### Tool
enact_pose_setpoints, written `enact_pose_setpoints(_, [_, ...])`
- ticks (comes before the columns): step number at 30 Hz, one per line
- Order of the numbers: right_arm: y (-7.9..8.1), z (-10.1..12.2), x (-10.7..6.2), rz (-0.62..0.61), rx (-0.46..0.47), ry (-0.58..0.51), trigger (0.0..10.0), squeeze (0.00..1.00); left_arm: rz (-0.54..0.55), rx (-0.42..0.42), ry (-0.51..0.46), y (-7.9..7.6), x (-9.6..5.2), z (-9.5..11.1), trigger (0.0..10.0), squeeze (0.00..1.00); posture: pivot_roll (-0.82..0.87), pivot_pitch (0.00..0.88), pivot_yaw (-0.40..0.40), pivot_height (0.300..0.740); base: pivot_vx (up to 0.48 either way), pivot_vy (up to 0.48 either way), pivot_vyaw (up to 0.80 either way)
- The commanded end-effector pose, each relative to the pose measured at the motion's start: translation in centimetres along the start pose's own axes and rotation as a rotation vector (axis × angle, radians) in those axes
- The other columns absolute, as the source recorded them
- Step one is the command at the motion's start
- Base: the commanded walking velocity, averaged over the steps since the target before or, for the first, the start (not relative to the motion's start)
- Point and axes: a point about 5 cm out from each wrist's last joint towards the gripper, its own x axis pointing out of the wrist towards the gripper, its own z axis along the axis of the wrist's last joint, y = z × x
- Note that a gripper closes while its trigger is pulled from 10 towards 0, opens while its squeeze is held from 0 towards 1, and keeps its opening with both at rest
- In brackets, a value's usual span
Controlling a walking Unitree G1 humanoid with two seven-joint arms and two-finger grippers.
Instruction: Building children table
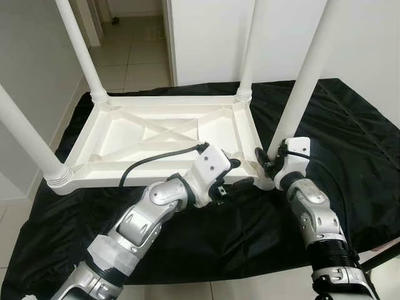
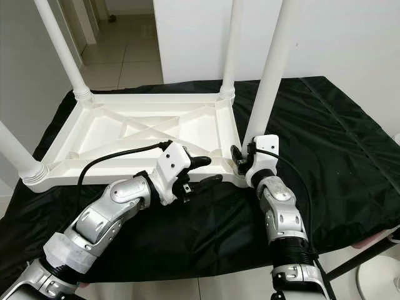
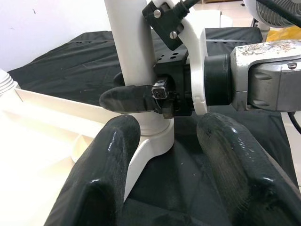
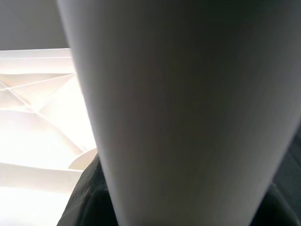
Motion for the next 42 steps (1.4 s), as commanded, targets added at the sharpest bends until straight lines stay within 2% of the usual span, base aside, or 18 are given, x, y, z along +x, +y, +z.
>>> enact_pose_setpoints(1, [-0.5, -0.5, -0.3, -0.097, 0.086, 0.028, 10.0, 0.00, -0.113, 0.000, 0.008, -0.8, -0.1, -0.1, 10.0, 0.00, -0.12, 0.000, 0.046, 0.740, 0.000, 0.000, 0.00])
enact_pose_setpoints(2, [-0.2, -0.4, -0.4, -0.149, 0.096, 0.029, 10.0, 0.00, -0.114, 0.001, 0.009, -0.8, -0.1, -0.1, 10.0, 0.00, -0.12, 0.000, 0.047, 0.740, 0.000, 0.000, 0.00])
enact_pose_setpoints(3, [-0.2, -0.4, -0.4, -0.149, 0.096, 0.029, 10.0, 0.00, -0.114, 0.001, 0.009, -0.8, -0.1, -0.1, 10.0, 0.00, -0.12, 0.000, 0.047, 0.740, 0.000, 0.000, 0.00])
enact_pose_setpoints(5, [0.6, -0.6, -0.7, -0.270, 0.100, 0.050, 10.0, 0.00, -0.116, 0.002, 0.009, -0.9, -0.1, -0.2, 10.0, 0.00, -0.12, 0.000, 0.046, 0.740, 0.000, 0.000, 0.00])
enact_pose_setpoints(11, [1.9, -1.1, -1.2, -0.401, 0.093, 0.066, 10.0, 0.00, -0.119, 0.003, 0.008, -0.9, -0.1, -0.1, 10.0, 0.00, -0.12, 0.000, 0.047, 0.740, 0.000, 0.000, 0.00])
enact_pose_setpoints(13, [3.1, -1.5, -1.9, -0.492, 0.105, 0.062, 10.0, 0.00, -0.122, 0.004, 0.005, -0.9, 0.0, -0.1, 10.0, 0.00, -0.12, 0.000, 0.050, 0.740, 0.000, 0.000, 0.00])
enact_pose_setpoints(14, [3.1, -1.5, -1.9, -0.492, 0.105, 0.062, 10.0, 0.00, -0.122, 0.004, 0.005, -0.9, 0.0, -0.1, 10.0, 0.00, -0.12, 0.000, 0.050, 0.740, 0.000, 0.000, 0.00])
enact_pose_setpoints(16, [4.1, -1.7, -2.2, -0.523, 0.134, 0.067, 10.0, 0.00, -0.127, 0.005, 0.004, -0.9, 0.0, -0.1, 10.0, 0.00, -0.12, 0.000, 0.050, 0.740, 0.000, 0.000, 0.00])
enact_pose_setpoints(22, [3.5, -1.3, -2.3, -0.548, 0.136, 0.058, 10.0, 0.00, -0.130, 0.005, 0.004, -1.0, 0.0, -0.1, 10.0, 0.00, -0.12, 0.000, 0.050, 0.740, 0.000, 0.000, 0.00])
enact_pose_setpoints(23, [3.4, -1.2, -2.3, -0.551, 0.134, 0.052, 10.0, 0.13, -0.131, 0.005, 0.003, -1.0, 0.0, -0.1, 10.0, 0.00, -0.13, 0.000, 0.050, 0.740, 0.000, 0.000, 0.00])
enact_pose_setpoints(24, [3.4, -1.2, -2.3, -0.551, 0.134, 0.052, 10.0, 0.13, -0.131, 0.005, 0.003, -1.0, 0.0, -0.1, 10.0, 0.00, -0.13, 0.000, 0.050, 0.740, 0.000, 0.000, 0.00])
enact_pose_setpoints(25, [3.4, -1.0, -2.4, -0.547, 0.130, 0.039, 10.0, 1.00, -0.131, 0.005, 0.003, -1.0, 0.0, -0.1, 10.0, 0.00, -0.13, 0.000, 0.048, 0.740, 0.000, 0.000, 0.00])
enact_pose_setpoints(33, [3.0, -0.5, -2.6, -0.459, 0.133, -0.015, 10.0, 1.00, -0.127, 0.003, 0.004, -1.0, 0.0, -0.1, 10.0, 0.00, -0.13, 0.000, 0.046, 0.740, 0.000, 0.000, 0.00])
enact_pose_setpoints(34, [2.8, -0.7, -2.6, -0.425, 0.143, -0.009, 10.0, 0.90, -0.127, 0.002, 0.004, -1.1, 0.0, -0.1, 10.0, 0.00, -0.13, 0.000, 0.044, 0.740, 0.000, 0.000, 0.00])
enact_pose_setpoints(37, [2.7, -0.8, -2.7, -0.401, 0.149, -0.005, 10.0, 0.90, -0.127, 0.002, 0.004, -1.1, 0.0, -0.2, 10.0, 0.00, -0.13, 0.000, 0.044, 0.740, 0.000, 0.000, 0.00])
enact_pose_setpoints(38, [2.6, -0.9, -2.8, -0.375, 0.146, -0.004, 10.0, 0.00, -0.127, 0.001, 0.004, -1.1, 0.0, -0.2, 10.0, 0.00, -0.13, 0.000, 0.044, 0.740, 0.000, 0.000, 0.00])
enact_pose_setpoints(40, [1.5, -1.1, -3.2, -0.258, 0.092, -0.016, 10.0, 0.00, -0.126, 0.001, 0.004, -1.1, 0.0, -0.2, 10.0, 0.00, -0.13, 0.000, 0.043, 0.740, 0.000, 0.000, 0.00])
enact_pose_setpoints(42, [1.1, -1.1, -3.3, -0.222, 0.072, -0.020, 10.0, 0.00, -0.125, 0.001, 0.004, -1.0, 0.0, -0.2, 10.0, 0.00, -0.14, 0.000, 0.043, 0.740, 0.000, 0.000, 0.00])
